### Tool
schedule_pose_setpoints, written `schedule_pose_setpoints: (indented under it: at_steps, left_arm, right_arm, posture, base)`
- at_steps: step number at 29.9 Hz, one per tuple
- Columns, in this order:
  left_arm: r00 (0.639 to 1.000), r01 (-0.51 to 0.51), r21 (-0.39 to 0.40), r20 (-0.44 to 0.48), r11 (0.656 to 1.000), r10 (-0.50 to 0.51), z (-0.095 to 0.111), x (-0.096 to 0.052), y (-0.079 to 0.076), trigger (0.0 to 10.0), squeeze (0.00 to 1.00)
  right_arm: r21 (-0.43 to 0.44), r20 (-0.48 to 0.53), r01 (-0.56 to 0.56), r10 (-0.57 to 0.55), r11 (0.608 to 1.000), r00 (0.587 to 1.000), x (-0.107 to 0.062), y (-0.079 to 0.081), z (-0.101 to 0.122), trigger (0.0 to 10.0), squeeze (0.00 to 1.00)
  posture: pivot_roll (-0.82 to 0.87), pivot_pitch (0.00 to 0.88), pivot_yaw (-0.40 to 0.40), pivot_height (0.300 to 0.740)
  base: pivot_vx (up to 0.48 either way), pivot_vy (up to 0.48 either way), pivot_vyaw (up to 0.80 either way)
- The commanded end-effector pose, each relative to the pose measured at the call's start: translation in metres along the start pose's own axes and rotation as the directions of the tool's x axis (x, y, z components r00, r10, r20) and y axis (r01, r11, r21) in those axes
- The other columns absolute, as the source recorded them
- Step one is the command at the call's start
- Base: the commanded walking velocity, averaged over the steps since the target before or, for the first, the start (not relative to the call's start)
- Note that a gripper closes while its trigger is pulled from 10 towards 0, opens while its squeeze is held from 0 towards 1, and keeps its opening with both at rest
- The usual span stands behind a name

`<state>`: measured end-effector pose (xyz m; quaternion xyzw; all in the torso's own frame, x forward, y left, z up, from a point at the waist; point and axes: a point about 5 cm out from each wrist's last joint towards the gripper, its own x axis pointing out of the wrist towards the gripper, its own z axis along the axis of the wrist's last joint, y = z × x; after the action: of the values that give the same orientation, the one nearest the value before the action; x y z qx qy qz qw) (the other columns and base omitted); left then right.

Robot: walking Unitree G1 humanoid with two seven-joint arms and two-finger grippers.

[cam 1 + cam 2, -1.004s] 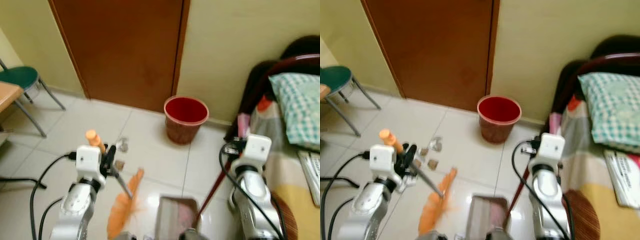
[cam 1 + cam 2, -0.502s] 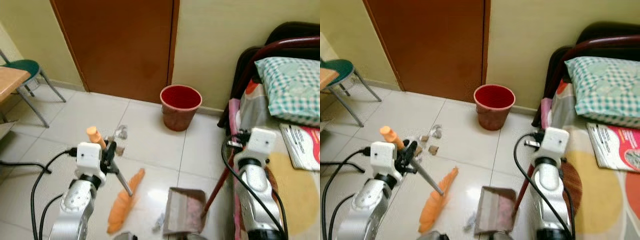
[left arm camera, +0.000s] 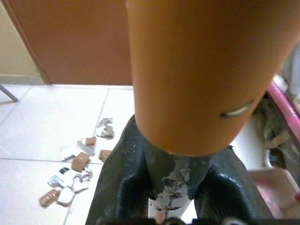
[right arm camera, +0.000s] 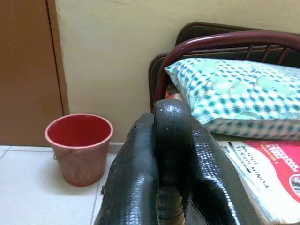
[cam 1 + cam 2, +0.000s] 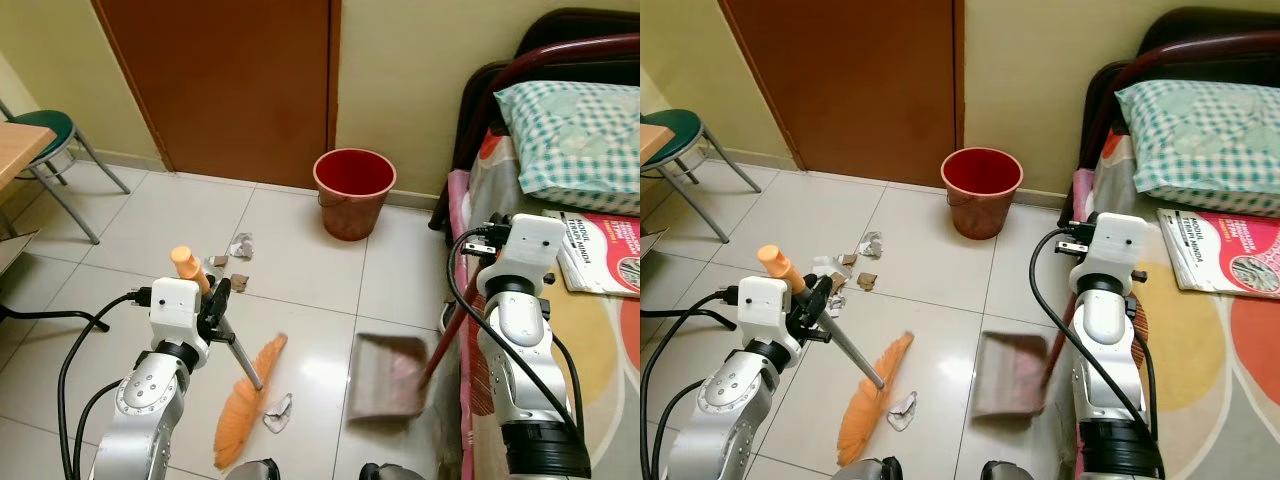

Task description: Sweep floor

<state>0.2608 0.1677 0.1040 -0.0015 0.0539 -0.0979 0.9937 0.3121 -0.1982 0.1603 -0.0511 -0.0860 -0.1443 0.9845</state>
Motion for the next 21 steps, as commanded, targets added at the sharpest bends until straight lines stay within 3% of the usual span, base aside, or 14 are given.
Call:
schedule_pose_setpoints:
  at_steps: [1,5,13,16,19,20,21]
  left_arm:
    - [0.998,0.051,-0.051,-0.035,0.997,-0.053,-0.005,-0.001,-0.008,10.0,0.0]
    - [0.996,0.075,-0.094,-0.032,0.993,-0.078,-0.002,0.002,-0.017,10.0,0.0]
    - [0.997,0.064,-0.159,0.057,0.985,-0.055,0.024,0.031,-0.021,10.0,0.0]
    - [0.996,0.061,-0.182,0.073,0.981,-0.048,0.028,0.035,-0.022,10.0,0.0]
    - [0.994,0.051,-0.254,0.104,0.966,-0.025,0.037,0.042,-0.024,10.0,0.0]
    - [0.992,0.045,-0.363,0.123,0.931,0.0,0.042,0.046,-0.025,10.0,0.0]
    - [0.99,0.048,-0.415,0.143,0.908,0.013,0.047,0.048,-0.025,10.0,0.0]
  right_arm:
    - [-0.001,-0.013,-0.018,0.018,1.0,1.0,-0.003,0.005,-0.004,10.0,0.0]
    - [0.005,-0.053,-0.057,0.057,0.998,0.997,-0.008,0.02,-0.016,10.0,0.0]
    - [-0.022,-0.11,-0.146,0.143,0.989,0.984,-0.014,0.054,-0.038,10.0,0.0]
    - [-0.028,-0.114,-0.162,0.158,0.986,0.981,-0.014,0.058,-0.041,10.0,0.0]
    - [-0.029,-0.119,-0.178,0.174,0.984,0.978,-0.015,0.064,-0.045,10.0,0.0]
    - [-0.038,-0.111,-0.188,0.182,0.982,0.977,-0.014,0.067,-0.045,10.0,0.0]
    - [-0.039,-0.111,-0.192,0.187,0.981,0.976,-0.014,0.069,-0.046,10.0,0.0]
  posture:
    - [0.05,0.212,0.033,0.74]
    - [0.06,0.216,0.028,0.74]
    - [0.07,0.211,0.017,0.74]
    - [0.07,0.207,0.014,0.74]
    - [0.07,0.207,0.014,0.74]
    - [0.05,0.196,0.011,0.74]
    - [0.05,0.192,0.01,0.74]
  base:
    - [0.0,0.0,0.0]
    - [0.0,0.0,0.0]
    - [0.0,0.0,0.0]
    - [0.0,0.0,0.0]
    - [0.0,0.0,0.0]
    - [0.0,0.0,0.0]
    - [0.0,0.0,0.0]
